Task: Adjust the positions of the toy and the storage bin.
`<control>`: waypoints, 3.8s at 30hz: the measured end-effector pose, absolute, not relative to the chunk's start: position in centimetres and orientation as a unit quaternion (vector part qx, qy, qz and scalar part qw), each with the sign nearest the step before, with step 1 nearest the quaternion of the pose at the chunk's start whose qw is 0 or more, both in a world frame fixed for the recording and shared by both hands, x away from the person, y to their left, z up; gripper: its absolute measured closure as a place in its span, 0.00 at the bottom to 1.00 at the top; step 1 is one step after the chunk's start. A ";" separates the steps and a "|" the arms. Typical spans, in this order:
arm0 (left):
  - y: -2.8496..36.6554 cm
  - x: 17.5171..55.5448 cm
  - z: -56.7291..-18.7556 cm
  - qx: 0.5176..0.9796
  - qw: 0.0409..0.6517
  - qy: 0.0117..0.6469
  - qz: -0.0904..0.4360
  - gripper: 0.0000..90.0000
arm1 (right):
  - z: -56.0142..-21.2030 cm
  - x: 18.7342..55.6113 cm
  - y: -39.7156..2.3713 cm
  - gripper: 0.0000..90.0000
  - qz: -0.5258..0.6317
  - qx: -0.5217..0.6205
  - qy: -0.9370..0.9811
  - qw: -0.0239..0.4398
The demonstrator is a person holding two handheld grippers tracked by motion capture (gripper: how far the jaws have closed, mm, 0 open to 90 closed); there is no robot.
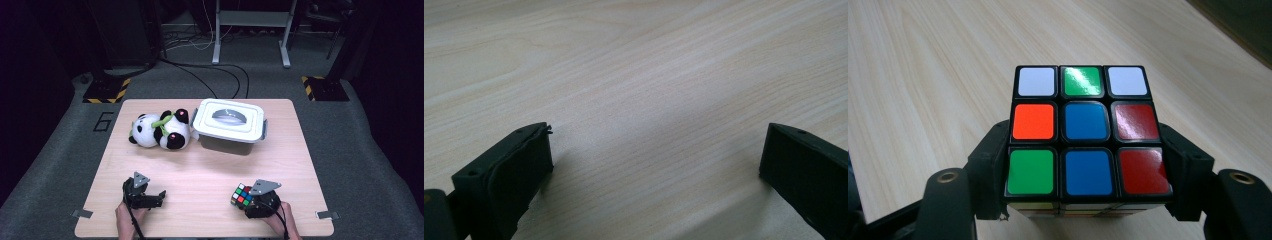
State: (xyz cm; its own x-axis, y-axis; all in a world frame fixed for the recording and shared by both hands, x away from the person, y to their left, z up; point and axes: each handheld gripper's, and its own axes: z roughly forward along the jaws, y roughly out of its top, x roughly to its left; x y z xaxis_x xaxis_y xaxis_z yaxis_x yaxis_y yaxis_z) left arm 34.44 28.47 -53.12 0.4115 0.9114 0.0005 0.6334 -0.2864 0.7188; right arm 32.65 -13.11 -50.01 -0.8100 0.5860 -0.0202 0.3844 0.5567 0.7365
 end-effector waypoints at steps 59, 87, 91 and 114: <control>28.5 34.5 -53.1 0.775 0.326 0.498 0.211 0.00 | -47.9 38.5 0.2 0.08 0.414 0.277 0.861 0.101; 28.6 34.8 -53.1 0.779 0.327 0.492 0.208 0.00 | -51.3 35.6 -20.1 0.00 0.342 0.461 0.795 0.195; 28.5 34.8 -53.1 0.774 0.332 0.497 0.209 0.01 | -52.1 36.0 -22.8 0.00 0.345 0.489 0.777 0.196; 23.0 35.4 -47.2 0.786 0.417 0.414 0.193 0.00 | -52.9 36.9 -24.1 0.00 0.325 0.500 0.774 0.212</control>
